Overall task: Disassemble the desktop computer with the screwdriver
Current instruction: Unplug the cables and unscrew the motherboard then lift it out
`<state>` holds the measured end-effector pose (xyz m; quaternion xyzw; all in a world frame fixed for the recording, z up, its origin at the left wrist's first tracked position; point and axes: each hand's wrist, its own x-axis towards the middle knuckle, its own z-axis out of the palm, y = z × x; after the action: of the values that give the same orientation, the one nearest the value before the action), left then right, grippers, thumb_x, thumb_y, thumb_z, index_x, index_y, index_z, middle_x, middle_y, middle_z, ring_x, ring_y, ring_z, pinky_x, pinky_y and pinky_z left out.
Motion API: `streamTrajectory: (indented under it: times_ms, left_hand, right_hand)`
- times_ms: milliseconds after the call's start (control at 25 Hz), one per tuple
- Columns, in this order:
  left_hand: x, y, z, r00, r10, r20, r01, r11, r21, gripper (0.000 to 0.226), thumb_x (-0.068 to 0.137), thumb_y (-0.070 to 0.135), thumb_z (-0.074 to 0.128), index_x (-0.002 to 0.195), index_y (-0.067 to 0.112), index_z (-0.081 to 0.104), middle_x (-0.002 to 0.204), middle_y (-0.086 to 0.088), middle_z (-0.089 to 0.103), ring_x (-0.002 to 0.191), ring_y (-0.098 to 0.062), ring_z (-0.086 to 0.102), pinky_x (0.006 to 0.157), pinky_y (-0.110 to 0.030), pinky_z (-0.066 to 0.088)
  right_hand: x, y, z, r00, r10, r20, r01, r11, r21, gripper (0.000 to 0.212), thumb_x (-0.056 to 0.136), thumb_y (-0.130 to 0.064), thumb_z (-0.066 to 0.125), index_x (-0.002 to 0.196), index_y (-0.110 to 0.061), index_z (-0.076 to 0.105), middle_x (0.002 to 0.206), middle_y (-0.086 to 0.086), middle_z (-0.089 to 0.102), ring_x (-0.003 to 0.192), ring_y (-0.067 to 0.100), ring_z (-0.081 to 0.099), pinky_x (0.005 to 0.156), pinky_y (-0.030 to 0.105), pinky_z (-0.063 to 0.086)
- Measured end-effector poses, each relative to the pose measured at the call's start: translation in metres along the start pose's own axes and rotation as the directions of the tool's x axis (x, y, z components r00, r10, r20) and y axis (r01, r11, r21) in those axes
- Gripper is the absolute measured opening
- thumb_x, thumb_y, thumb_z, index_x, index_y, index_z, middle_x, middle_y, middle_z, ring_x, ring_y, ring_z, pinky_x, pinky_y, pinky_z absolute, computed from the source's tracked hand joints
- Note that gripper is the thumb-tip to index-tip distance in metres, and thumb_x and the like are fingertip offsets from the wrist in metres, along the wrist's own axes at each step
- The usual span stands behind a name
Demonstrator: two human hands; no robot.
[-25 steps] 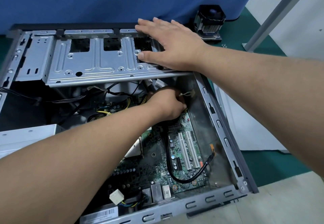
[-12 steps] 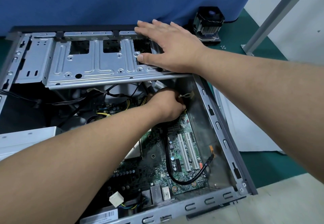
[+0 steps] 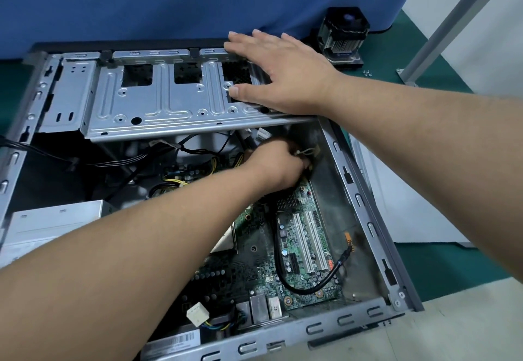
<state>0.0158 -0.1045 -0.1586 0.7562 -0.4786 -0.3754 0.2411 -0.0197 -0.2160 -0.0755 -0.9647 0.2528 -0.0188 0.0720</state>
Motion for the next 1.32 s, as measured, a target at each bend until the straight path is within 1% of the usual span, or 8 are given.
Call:
streamTrajectory:
  times_ms: [160, 360, 440, 560, 720, 920, 1200, 1320]
  left_hand:
    - [-0.003, 0.001, -0.001, 0.999, 0.027, 0.044, -0.031, 0.995, 0.092, 0.021, 0.096, 0.031, 0.068, 0.105, 0.014, 0.074, 0.11, -0.01, 0.072, 0.105, -0.028, 0.064, 0.075, -0.023, 0.039]
    - [-0.005, -0.001, -0.02, 0.959, 0.048, 0.281, -0.085, 0.989, 0.123, 0.018, 0.084, 0.034, 0.084, 0.075, 0.023, 0.073, 0.08, 0.007, 0.073, 0.072, -0.005, 0.06, 0.063, -0.016, 0.043]
    - [-0.007, 0.0, -0.022, 0.965, 0.077, 0.249, -0.112, 0.985, 0.133, 0.004, 0.089, 0.027, 0.079, 0.088, 0.023, 0.08, 0.09, 0.005, 0.076, 0.077, -0.006, 0.062, 0.07, -0.02, 0.047]
    - [-0.013, 0.001, -0.019, 0.986, 0.118, 0.116, -0.145, 0.952, 0.27, 0.019, 0.093, 0.013, 0.066, 0.103, 0.021, 0.08, 0.105, -0.003, 0.076, 0.098, -0.022, 0.068, 0.089, -0.031, 0.055]
    - [-0.012, -0.005, -0.019, 0.97, 0.212, -0.122, -0.173, 0.947, 0.271, 0.028, 0.089, 0.003, 0.057, 0.112, 0.011, 0.071, 0.114, -0.015, 0.07, 0.108, -0.038, 0.063, 0.09, -0.043, 0.053]
    - [-0.002, -0.009, -0.003, 0.959, 0.282, -0.021, -0.257, 0.9, 0.351, 0.037, 0.095, 0.006, 0.056, 0.129, 0.015, 0.067, 0.127, -0.013, 0.069, 0.117, -0.035, 0.062, 0.098, -0.041, 0.051]
    - [0.008, -0.016, 0.002, 0.946, 0.297, -0.133, -0.241, 0.914, 0.326, 0.036, 0.092, 0.015, 0.06, 0.127, 0.016, 0.071, 0.128, -0.009, 0.069, 0.12, -0.031, 0.061, 0.103, -0.036, 0.047]
    - [0.011, -0.016, 0.003, 0.942, 0.291, -0.168, -0.229, 0.922, 0.313, 0.029, 0.092, 0.014, 0.06, 0.118, 0.015, 0.072, 0.121, -0.011, 0.071, 0.112, -0.033, 0.062, 0.089, -0.029, 0.047]
  right_hand:
    - [0.0, 0.0, 0.0, 1.0, -0.002, 0.002, 0.003, 1.0, -0.002, 0.083, 0.089, -0.08, 0.034, 0.161, -0.039, 0.022, 0.168, -0.022, 0.013, 0.157, 0.009, 0.009, 0.128, 0.043, 0.004]
    - [0.001, 0.001, 0.0, 1.0, 0.006, 0.001, -0.006, 1.0, -0.003, 0.082, 0.089, -0.079, 0.034, 0.16, -0.04, 0.022, 0.168, -0.023, 0.013, 0.157, 0.008, 0.009, 0.128, 0.043, 0.004]
    - [0.001, 0.0, 0.001, 1.0, 0.008, -0.002, -0.008, 1.0, 0.003, 0.082, 0.088, -0.079, 0.034, 0.16, -0.041, 0.023, 0.168, -0.023, 0.014, 0.157, 0.008, 0.009, 0.128, 0.043, 0.005]
    - [0.0, 0.001, 0.001, 1.0, 0.01, -0.006, -0.01, 1.0, 0.007, 0.083, 0.088, -0.079, 0.034, 0.16, -0.041, 0.023, 0.168, -0.023, 0.014, 0.157, 0.008, 0.009, 0.128, 0.044, 0.005]
    - [0.002, 0.001, 0.002, 1.0, 0.015, -0.011, -0.015, 1.0, 0.014, 0.082, 0.088, -0.078, 0.035, 0.16, -0.041, 0.024, 0.168, -0.023, 0.014, 0.157, 0.008, 0.01, 0.128, 0.044, 0.006]
    - [0.002, 0.002, 0.002, 1.0, 0.014, -0.013, -0.013, 1.0, 0.019, 0.081, 0.089, -0.077, 0.038, 0.16, -0.04, 0.025, 0.168, -0.023, 0.015, 0.157, 0.008, 0.01, 0.128, 0.044, 0.005]
    - [0.003, 0.001, 0.002, 1.0, 0.016, -0.013, -0.016, 1.0, 0.016, 0.082, 0.087, -0.077, 0.038, 0.16, -0.04, 0.025, 0.168, -0.022, 0.015, 0.157, 0.008, 0.01, 0.128, 0.045, 0.006]
    - [0.003, 0.001, 0.002, 1.0, 0.02, -0.02, -0.02, 1.0, 0.014, 0.084, 0.086, -0.078, 0.036, 0.159, -0.04, 0.025, 0.168, -0.022, 0.016, 0.156, 0.008, 0.011, 0.128, 0.045, 0.007]
